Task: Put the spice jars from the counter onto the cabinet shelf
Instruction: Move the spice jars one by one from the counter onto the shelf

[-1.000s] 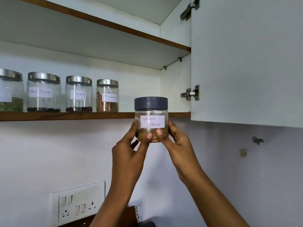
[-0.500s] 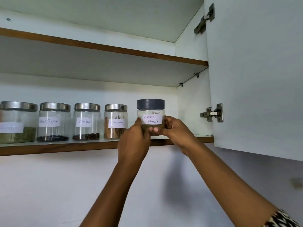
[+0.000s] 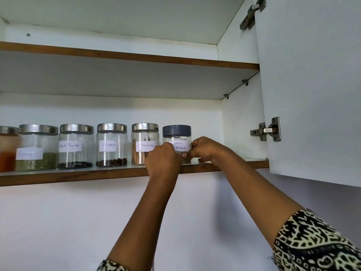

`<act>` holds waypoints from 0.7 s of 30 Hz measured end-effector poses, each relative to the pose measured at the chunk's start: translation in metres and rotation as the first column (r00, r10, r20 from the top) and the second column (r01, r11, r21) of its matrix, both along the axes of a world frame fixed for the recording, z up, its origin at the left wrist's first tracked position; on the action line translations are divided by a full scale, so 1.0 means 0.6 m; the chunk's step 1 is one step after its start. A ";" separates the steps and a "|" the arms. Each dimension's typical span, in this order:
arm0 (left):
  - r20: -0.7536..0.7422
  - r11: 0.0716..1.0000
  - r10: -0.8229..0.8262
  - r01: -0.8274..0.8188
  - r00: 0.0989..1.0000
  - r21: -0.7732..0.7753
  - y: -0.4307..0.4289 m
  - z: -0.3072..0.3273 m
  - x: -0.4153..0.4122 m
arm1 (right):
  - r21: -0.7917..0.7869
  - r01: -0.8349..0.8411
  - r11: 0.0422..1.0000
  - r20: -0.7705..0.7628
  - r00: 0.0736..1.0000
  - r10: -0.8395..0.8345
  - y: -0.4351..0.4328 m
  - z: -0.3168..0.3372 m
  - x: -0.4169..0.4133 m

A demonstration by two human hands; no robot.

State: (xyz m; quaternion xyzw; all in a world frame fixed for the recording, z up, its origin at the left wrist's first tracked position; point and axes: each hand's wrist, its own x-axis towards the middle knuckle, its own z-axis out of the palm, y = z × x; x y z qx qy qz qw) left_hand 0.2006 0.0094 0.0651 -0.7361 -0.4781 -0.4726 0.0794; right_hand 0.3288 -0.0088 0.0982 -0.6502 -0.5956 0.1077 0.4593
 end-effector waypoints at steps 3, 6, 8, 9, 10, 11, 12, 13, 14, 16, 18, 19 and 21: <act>-0.026 0.999 0.033 -0.033 0.999 -0.005 -0.003 0.001 0.006 | 0.022 0.018 1.000 -0.015 1.000 -0.017 0.005 -0.006 0.001; -0.045 0.999 0.052 -0.052 0.998 -0.012 -0.002 0.002 0.008 | 0.039 0.032 0.999 -0.013 0.999 -0.032 0.008 -0.009 0.000; -0.050 0.998 0.051 -0.052 0.997 -0.020 -0.003 0.004 0.007 | 0.042 0.040 0.998 -0.008 0.999 -0.040 0.008 -0.010 -0.002; -0.047 0.999 0.042 -0.043 0.998 -0.026 -0.004 0.003 0.006 | 0.042 0.045 0.998 -0.005 0.999 -0.045 0.005 -0.011 -0.004; -0.036 0.999 0.028 -0.029 0.999 -0.029 -0.005 0.002 0.005 | 0.041 0.052 0.998 0.000 0.999 -0.052 0.003 -0.011 -0.005; -0.018 1.000 0.010 -0.010 1.000 -0.027 -0.007 0.000 0.003 | 0.037 0.066 0.997 0.008 0.998 -0.066 -0.001 -0.012 -0.006; 0.002 1.000 -0.011 0.011 1.000 -0.016 -0.009 -0.003 0.000 | 0.031 0.088 0.996 0.023 0.996 -0.089 -0.005 -0.013 -0.007; 0.017 0.999 -0.032 0.032 0.999 0.005 -0.011 -0.007 -0.002 | 0.023 0.116 0.993 0.045 0.992 -0.117 -0.011 -0.014 -0.007; 0.025 0.998 -0.050 0.050 0.998 0.033 -0.015 -0.014 -0.005 | 0.016 0.138 0.990 0.067 0.988 -0.139 -0.020 -0.016 -0.009; 0.040 0.991 -0.082 0.078 0.996 0.105 -0.025 -0.030 -0.010 | 0.013 0.162 0.987 0.108 0.981 -0.162 -0.040 -0.020 -0.014; 0.073 0.975 -0.145 0.129 0.987 0.180 -0.034 -0.052 -0.016 | 0.036 0.186 0.982 0.170 0.967 -0.189 -0.063 -0.027 -0.023; 0.091 0.963 -0.188 0.165 0.978 0.215 -0.039 -0.065 -0.019 | 0.072 0.194 0.978 0.192 0.960 -0.204 -0.076 -0.033 -0.030; 0.130 0.935 -0.287 0.248 0.949 0.254 -0.053 -0.094 -0.028 | 0.177 0.178 0.968 0.170 0.963 -0.209 -0.103 -0.055 -0.047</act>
